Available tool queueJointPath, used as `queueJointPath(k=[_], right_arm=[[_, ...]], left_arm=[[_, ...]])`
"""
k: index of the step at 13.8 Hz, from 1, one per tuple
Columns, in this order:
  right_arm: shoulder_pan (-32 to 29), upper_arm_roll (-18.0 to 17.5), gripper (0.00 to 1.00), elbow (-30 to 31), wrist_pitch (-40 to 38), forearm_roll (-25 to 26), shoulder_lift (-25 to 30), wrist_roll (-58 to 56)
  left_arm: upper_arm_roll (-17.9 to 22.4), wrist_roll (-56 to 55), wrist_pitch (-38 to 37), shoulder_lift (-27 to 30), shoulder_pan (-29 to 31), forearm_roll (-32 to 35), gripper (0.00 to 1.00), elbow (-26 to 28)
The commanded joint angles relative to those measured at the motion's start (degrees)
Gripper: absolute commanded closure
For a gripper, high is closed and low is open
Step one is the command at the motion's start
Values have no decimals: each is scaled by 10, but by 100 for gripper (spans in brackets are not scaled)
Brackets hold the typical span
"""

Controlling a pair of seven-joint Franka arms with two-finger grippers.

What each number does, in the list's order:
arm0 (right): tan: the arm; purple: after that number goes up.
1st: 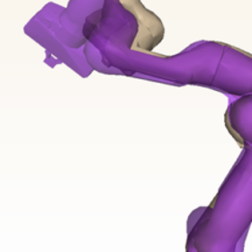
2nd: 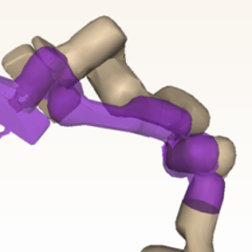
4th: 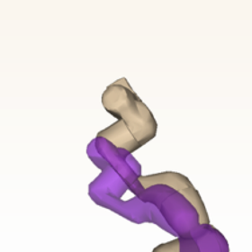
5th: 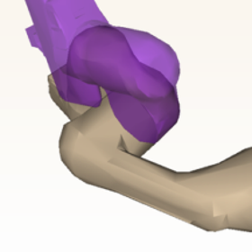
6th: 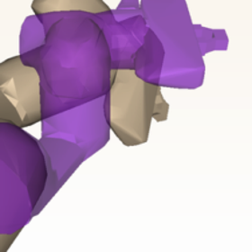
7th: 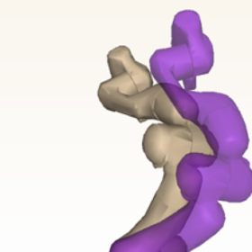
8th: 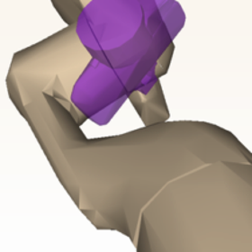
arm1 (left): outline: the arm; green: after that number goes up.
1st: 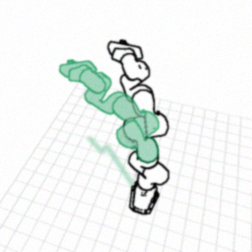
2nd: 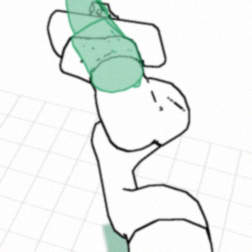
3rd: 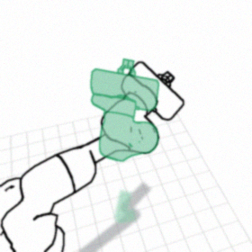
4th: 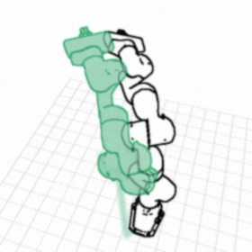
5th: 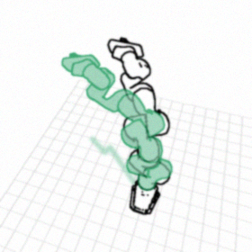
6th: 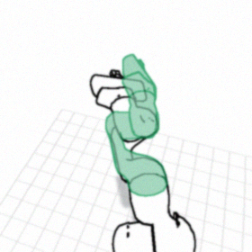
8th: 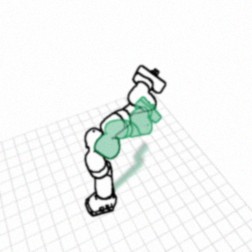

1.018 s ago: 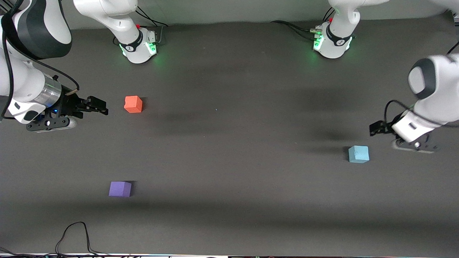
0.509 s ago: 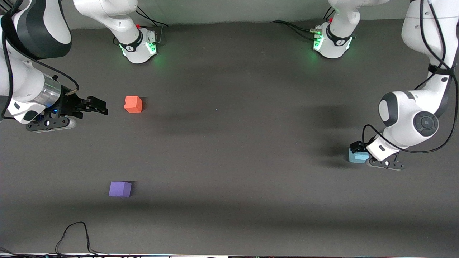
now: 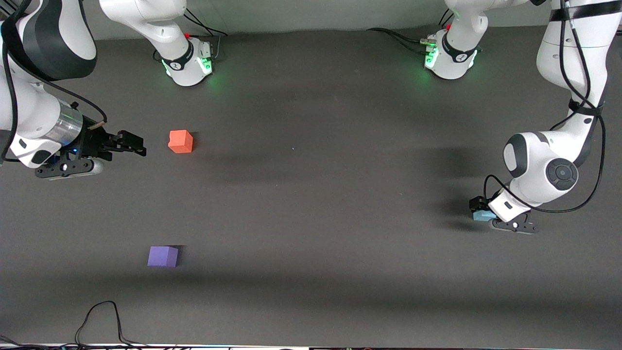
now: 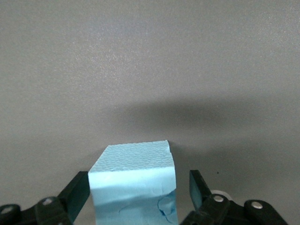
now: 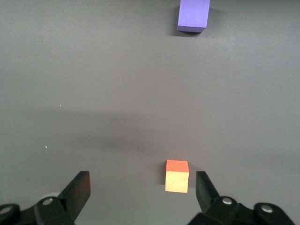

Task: Place blue block between orange and purple blocks
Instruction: 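Lower the left gripper onto the light-blue cube and close it, then lift the blue cube with the left gripper and carry it to mid-table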

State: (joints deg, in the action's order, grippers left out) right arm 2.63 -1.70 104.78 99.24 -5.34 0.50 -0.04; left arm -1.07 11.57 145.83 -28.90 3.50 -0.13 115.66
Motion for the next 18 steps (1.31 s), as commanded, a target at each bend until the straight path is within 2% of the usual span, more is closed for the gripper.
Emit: queueJointPath(k=[1,2,3,4,7,13,16,18], right_arm=[[5,6,0,-5,3,8,-4,-10],[5,6,0,-5,3,8,-4,-9],[5,6,0,-5,3,8,-5,-9],[5,6,0,-5,3,8,-6,-9],[5,6,0,-5,3,8,-7,-10],[5,6,0,-5,3,8,-7,-10],[5,6,0,-4,3,8,-7,-9],[6,6,0,-4,3,8,-6,-9]], left_arm=[[4,-1,-7,1,-4,0,51,-6],[4,-5,-7,1,-4,0,52,-6],[4,-5,-8,1,-4,0,59,-7],[4,-6,-8,1,-3,0,60,-7],[4,-2,-26,11,-1,0,61,-15],[1,-67,-329,103,-19,0,61,-146],[0,-157,-460,110,-88,-8,61,-233],[-9,-265,-483,104,-154,-14,61,-283]])
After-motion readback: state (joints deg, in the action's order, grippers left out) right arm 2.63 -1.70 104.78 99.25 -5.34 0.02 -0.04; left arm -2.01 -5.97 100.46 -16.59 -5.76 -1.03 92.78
